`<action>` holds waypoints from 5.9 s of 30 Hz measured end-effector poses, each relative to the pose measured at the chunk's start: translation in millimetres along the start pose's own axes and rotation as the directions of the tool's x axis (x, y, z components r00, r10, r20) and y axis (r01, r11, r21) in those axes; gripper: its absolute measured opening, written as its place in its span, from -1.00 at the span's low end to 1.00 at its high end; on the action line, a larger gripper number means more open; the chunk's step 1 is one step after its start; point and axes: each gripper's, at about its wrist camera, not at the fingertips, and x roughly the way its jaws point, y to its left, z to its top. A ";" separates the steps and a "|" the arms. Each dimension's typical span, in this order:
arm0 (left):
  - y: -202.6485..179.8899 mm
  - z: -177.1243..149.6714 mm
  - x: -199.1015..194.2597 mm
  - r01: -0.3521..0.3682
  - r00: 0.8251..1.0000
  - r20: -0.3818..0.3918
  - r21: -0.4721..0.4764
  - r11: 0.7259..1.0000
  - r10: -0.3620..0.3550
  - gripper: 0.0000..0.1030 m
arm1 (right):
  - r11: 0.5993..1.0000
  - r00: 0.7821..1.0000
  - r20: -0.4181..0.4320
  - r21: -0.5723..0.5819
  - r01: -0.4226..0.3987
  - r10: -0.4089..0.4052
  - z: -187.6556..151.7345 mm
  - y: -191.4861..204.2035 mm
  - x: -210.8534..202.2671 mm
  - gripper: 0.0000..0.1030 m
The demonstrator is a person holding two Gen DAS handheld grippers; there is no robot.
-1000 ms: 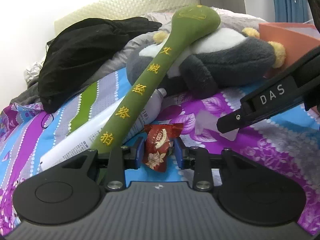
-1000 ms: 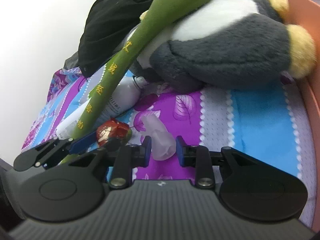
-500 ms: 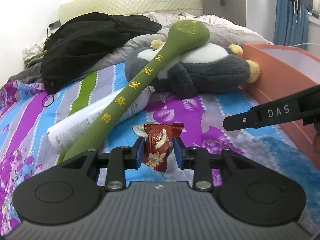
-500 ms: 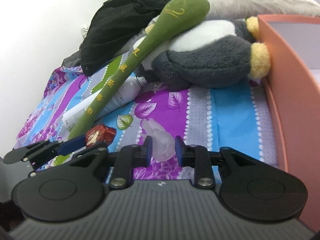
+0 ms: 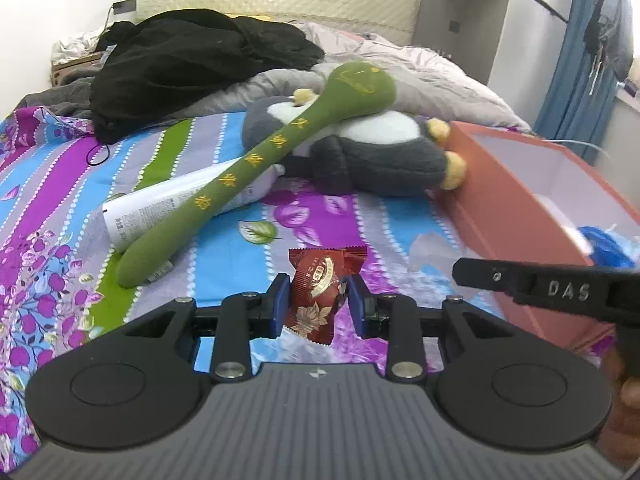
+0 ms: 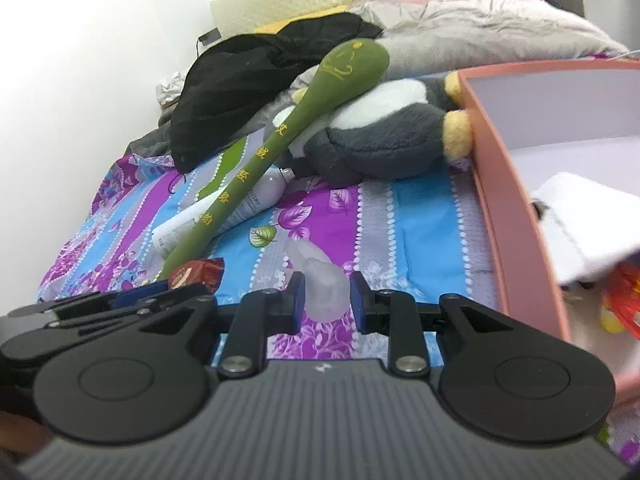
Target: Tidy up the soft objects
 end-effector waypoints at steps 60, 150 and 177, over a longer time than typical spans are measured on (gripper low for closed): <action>-170.7 64.8 -69.8 0.388 0.921 -0.012 0.128 0.913 -0.389 -0.29 | 0.950 0.918 0.245 0.061 0.307 -0.312 12.4 -61.5 -196.2 -0.47; -145.3 80.6 -185.9 0.475 0.871 0.014 0.236 0.848 -0.491 0.03 | 0.927 0.873 0.311 0.118 0.356 -0.375 -17.2 -29.7 -280.5 -0.16; -141.8 59.3 -198.3 0.424 0.900 0.002 0.228 0.876 -0.436 0.04 | 0.895 0.865 0.231 0.146 0.422 -0.446 -42.2 -24.7 -273.1 -0.16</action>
